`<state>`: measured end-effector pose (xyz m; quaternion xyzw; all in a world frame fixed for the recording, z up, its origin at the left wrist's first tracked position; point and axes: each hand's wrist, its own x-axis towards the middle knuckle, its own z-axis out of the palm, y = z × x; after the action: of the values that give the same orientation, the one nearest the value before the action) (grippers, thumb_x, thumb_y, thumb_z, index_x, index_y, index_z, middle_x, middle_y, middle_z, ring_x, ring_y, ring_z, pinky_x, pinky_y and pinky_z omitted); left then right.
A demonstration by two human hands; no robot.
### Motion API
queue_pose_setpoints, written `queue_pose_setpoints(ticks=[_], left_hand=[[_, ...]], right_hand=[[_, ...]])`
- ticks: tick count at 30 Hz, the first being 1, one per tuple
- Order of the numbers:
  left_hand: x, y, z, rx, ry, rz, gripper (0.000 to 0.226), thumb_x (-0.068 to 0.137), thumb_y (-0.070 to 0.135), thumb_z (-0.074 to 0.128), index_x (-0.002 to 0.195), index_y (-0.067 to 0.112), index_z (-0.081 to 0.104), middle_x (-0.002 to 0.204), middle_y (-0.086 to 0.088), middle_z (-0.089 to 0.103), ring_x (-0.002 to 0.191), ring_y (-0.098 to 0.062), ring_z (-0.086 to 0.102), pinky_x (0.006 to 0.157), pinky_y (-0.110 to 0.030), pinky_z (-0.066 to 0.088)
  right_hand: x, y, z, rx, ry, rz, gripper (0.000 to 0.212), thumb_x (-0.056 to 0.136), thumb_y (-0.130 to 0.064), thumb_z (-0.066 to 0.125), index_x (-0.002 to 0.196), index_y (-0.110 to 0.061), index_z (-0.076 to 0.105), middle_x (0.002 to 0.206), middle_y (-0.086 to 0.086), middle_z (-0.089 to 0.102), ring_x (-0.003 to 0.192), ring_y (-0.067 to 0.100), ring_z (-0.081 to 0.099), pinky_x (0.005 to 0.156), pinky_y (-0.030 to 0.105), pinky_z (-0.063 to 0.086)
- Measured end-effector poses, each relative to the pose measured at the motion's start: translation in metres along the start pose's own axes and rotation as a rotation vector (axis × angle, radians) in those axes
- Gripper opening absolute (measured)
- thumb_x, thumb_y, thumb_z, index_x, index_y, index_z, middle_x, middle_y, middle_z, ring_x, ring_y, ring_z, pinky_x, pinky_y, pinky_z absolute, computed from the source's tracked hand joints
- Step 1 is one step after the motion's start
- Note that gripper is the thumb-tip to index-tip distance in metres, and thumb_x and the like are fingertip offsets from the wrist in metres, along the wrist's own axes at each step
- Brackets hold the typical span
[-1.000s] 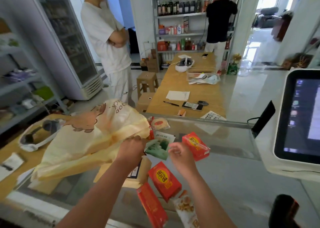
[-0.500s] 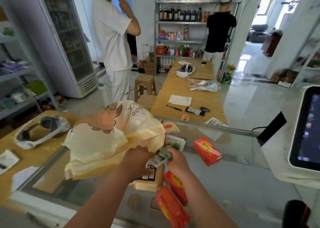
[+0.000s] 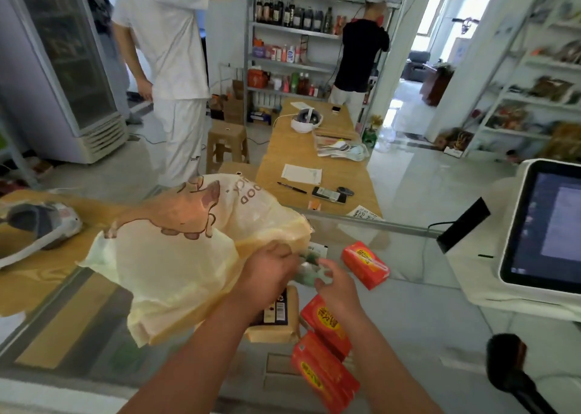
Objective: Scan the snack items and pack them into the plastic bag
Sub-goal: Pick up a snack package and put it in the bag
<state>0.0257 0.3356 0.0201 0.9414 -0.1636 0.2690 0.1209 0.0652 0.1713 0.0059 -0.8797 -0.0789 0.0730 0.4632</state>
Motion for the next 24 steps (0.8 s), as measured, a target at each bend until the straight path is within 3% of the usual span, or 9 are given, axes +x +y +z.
queue_pose_setpoints(ticks=[2,5,9,14,17,19,21,24], left_hand=[[0.015,0.001,-0.008,-0.125,0.139,-0.026,0.01,0.079,0.018,0.066,0.087,0.016,0.072,0.075,0.0,0.061,0.071,-0.022,0.054,0.06,-0.028,0.046],[0.038,0.012,-0.025,-0.297,0.267,-0.03,0.021,0.088,0.024,0.056,0.094,0.016,0.074,0.077,0.002,0.061,0.077,-0.017,0.048,0.067,-0.026,0.04],[0.066,0.035,-0.044,-0.505,0.37,-0.023,0.022,0.088,0.023,0.06,0.102,0.015,0.075,0.076,0.014,0.049,0.074,-0.001,0.037,0.076,-0.005,0.03],[0.081,0.059,-0.056,-0.843,0.228,-0.155,0.031,0.091,0.005,0.062,0.111,0.029,0.065,0.085,0.007,0.049,0.082,0.006,0.05,0.072,-0.006,0.04],[0.092,0.069,-0.054,-0.903,0.238,-0.156,0.032,0.09,0.003,0.063,0.108,0.029,0.067,0.085,0.007,0.051,0.083,0.007,0.052,0.076,-0.015,0.048],[0.101,0.077,-0.05,-0.915,0.256,-0.21,0.031,0.089,0.004,0.065,0.106,0.029,0.069,0.081,0.006,0.053,0.081,0.0,0.054,0.076,-0.02,0.049],[0.11,0.088,-0.047,-0.982,0.242,-0.306,0.026,0.088,0.005,0.066,0.103,0.025,0.071,0.079,0.005,0.059,0.08,-0.008,0.058,0.074,-0.023,0.049],[0.12,0.106,-0.047,-1.155,0.175,-0.54,0.016,0.088,0.011,0.068,0.102,0.017,0.072,0.08,0.006,0.069,0.067,0.002,0.064,0.061,-0.015,0.049]], right_hand=[[-0.005,0.006,-0.009,0.095,0.089,0.025,0.041,0.087,-0.007,0.064,0.126,-0.017,0.055,0.118,-0.006,0.051,0.11,0.011,0.049,0.09,0.024,0.042],[-0.014,0.013,-0.029,0.248,0.154,0.054,0.041,0.085,-0.015,0.07,0.124,-0.02,0.057,0.12,-0.007,0.056,0.109,0.013,0.054,0.086,0.022,0.045],[-0.03,0.01,-0.061,0.469,0.155,0.063,0.012,0.087,-0.006,0.066,0.091,-0.017,0.069,0.1,0.0,0.068,0.096,0.021,0.061,0.076,0.032,0.05],[-0.046,-0.002,-0.09,0.668,0.288,0.052,0.019,0.085,-0.004,0.066,0.103,-0.01,0.063,0.104,0.008,0.069,0.091,0.019,0.067,0.076,0.034,0.053],[-0.057,-0.005,-0.105,0.745,0.257,0.013,0.006,0.086,-0.003,0.064,0.083,-0.008,0.063,0.083,0.012,0.072,0.074,0.02,0.07,0.073,0.034,0.056],[-0.065,-0.004,-0.114,0.825,0.236,0.021,0.01,0.087,-0.002,0.062,0.078,-0.007,0.06,0.074,0.014,0.071,0.066,0.022,0.07,0.064,0.03,0.058],[-0.069,0.0,-0.122,0.874,0.215,0.025,0.01,0.088,-0.002,0.06,0.079,-0.006,0.06,0.074,0.015,0.071,0.066,0.022,0.07,0.063,0.029,0.058],[-0.073,0.011,-0.139,0.918,0.19,0.021,0.01,0.09,-0.002,0.056,0.08,-0.004,0.057,0.074,0.015,0.07,0.068,0.022,0.07,0.067,0.03,0.058]])
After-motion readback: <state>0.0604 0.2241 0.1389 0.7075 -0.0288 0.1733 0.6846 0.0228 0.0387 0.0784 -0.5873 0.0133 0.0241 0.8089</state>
